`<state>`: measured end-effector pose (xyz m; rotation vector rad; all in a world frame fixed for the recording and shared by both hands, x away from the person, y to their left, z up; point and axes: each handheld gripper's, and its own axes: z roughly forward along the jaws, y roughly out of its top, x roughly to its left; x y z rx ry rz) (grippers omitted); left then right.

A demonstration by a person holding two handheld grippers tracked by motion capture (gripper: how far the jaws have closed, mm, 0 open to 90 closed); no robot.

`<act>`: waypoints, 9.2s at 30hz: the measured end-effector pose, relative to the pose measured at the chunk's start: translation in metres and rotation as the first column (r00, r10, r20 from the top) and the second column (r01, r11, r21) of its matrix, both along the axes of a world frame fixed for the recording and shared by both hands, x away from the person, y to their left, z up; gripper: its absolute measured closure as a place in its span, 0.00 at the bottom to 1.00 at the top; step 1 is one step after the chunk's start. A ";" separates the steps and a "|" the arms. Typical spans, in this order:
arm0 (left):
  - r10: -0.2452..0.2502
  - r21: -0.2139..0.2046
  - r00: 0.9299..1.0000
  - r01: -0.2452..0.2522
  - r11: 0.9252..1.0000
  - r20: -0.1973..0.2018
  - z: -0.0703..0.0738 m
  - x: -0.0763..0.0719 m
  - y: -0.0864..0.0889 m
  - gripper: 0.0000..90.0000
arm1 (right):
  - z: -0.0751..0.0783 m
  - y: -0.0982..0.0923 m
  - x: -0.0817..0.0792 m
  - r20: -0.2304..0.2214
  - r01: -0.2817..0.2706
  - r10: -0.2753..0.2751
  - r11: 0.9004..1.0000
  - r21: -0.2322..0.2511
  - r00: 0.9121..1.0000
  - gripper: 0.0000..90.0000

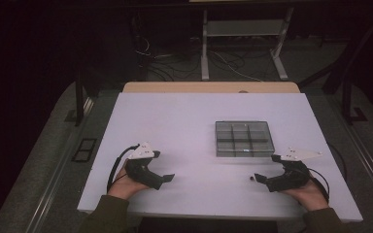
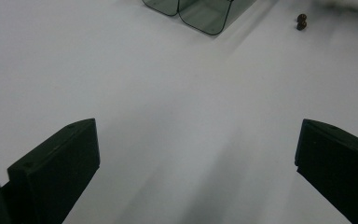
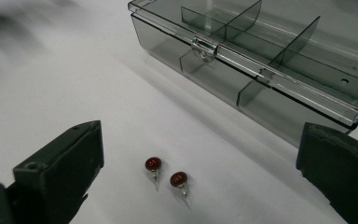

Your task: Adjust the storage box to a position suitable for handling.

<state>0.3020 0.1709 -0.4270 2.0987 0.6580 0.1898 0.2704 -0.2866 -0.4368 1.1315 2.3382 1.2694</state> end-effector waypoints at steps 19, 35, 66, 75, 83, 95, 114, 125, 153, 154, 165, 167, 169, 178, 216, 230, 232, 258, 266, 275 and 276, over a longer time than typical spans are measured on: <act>0.028 -0.017 0.999 -0.028 0.999 0.017 0.001 -0.001 0.004 0.00 | 0.010 -0.007 0.003 0.004 0.009 -0.009 1.000 -0.005 1.000 0.00; 0.037 -0.015 0.999 -0.037 0.999 0.007 0.000 0.001 0.007 0.00 | 0.014 -0.015 0.018 -0.008 0.036 -0.036 0.999 0.021 0.999 0.00; 0.043 -0.028 0.999 -0.043 0.999 0.003 0.001 0.000 0.006 0.00 | 0.029 -0.038 0.050 0.006 0.104 -0.104 0.993 0.054 0.995 0.01; 0.042 -0.026 0.999 -0.042 0.999 0.009 0.001 -0.001 0.005 0.00 | 0.034 -0.044 0.064 0.006 0.133 -0.133 0.990 0.040 0.991 0.06; 0.037 -0.022 0.999 -0.037 0.999 0.007 0.001 -0.002 0.004 0.00 | 0.038 -0.050 0.076 -0.002 0.134 -0.135 0.990 0.052 0.991 0.16; 0.036 -0.024 0.999 -0.036 0.999 0.010 0.001 -0.002 0.004 0.00 | 0.032 -0.055 0.094 -0.020 0.171 -0.170 0.984 0.047 0.985 0.41; 0.019 -0.018 1.000 -0.019 1.000 0.007 0.000 -0.003 0.001 0.00 | 0.016 -0.062 0.102 -0.060 0.193 -0.194 0.981 -0.016 0.979 0.94; 0.012 -0.015 1.000 -0.011 1.000 0.005 -0.001 -0.004 0.000 0.00 | 0.000 -0.062 0.105 -0.126 0.176 -0.180 0.984 -0.039 0.976 0.99; 0.003 -0.012 1.000 -0.003 1.000 -0.003 -0.002 -0.005 -0.002 0.00 | -0.013 -0.048 0.108 -0.162 0.134 -0.147 0.987 -0.084 0.976 0.99; 0.003 -0.012 1.000 -0.003 1.000 -0.004 -0.003 -0.005 -0.002 0.00 | -0.013 -0.047 0.108 -0.162 0.135 -0.147 0.987 -0.084 0.976 0.99; -0.001 -0.009 1.000 0.001 1.000 -0.002 -0.003 -0.004 -0.002 0.00 | -0.012 -0.031 0.111 -0.155 0.109 -0.118 0.992 -0.067 0.981 0.99; -0.004 -0.008 1.000 0.004 1.000 -0.001 -0.003 -0.004 -0.002 0.00 | -0.012 -0.027 0.112 -0.155 0.107 -0.115 0.992 -0.060 0.981 0.99; -0.002 -0.008 1.000 0.002 1.000 -0.003 -0.003 -0.004 -0.002 0.00 | -0.012 -0.023 0.112 -0.156 0.099 -0.107 0.993 -0.062 0.982 0.99; -0.005 -0.003 1.000 0.005 1.000 -0.001 -0.003 -0.004 -0.002 0.00 | -0.010 -0.007 0.112 -0.149 0.074 -0.081 0.996 -0.051 0.986 0.99; -0.005 -0.007 1.000 0.005 1.000 -0.006 -0.004 -0.004 -0.002 0.00 | 0.005 0.031 0.115 -0.098 0.024 -0.023 1.000 0.000 0.995 0.99; 0.007 -0.003 1.000 -0.007 1.000 0.006 -0.005 -0.005 -0.007 0.00 | 0.040 0.041 0.127 -0.081 0.025 -0.025 1.000 -0.003 0.996 0.99; 0.010 -0.007 1.000 -0.010 1.000 0.005 -0.005 -0.005 -0.007 0.00 | 0.043 0.046 0.132 -0.093 0.014 -0.014 1.000 -0.008 0.996 0.99; 0.004 -0.010 1.000 -0.004 1.000 0.013 -0.005 -0.004 -0.007 0.00 | 0.042 0.126 0.204 -0.199 -0.023 0.006 0.996 -0.081 0.980 0.99; 0.000 -0.012 1.000 0.001 1.000 0.016 -0.004 -0.004 -0.006 0.00 | 0.028 0.137 0.217 -0.242 -0.026 -0.009 0.990 -0.139 0.970 0.99; -0.003 -0.008 1.000 0.003 1.000 0.013 -0.004 -0.004 -0.005 0.00 | 0.026 0.137 0.217 -0.242 -0.033 -0.007 0.986 -0.163 0.970 0.99; -0.003 -0.008 1.000 0.003 1.000 0.012 -0.004 -0.004 -0.005 0.00 | 0.027 0.137 0.216 -0.244 -0.034 -0.007 0.986 -0.166 0.970 0.99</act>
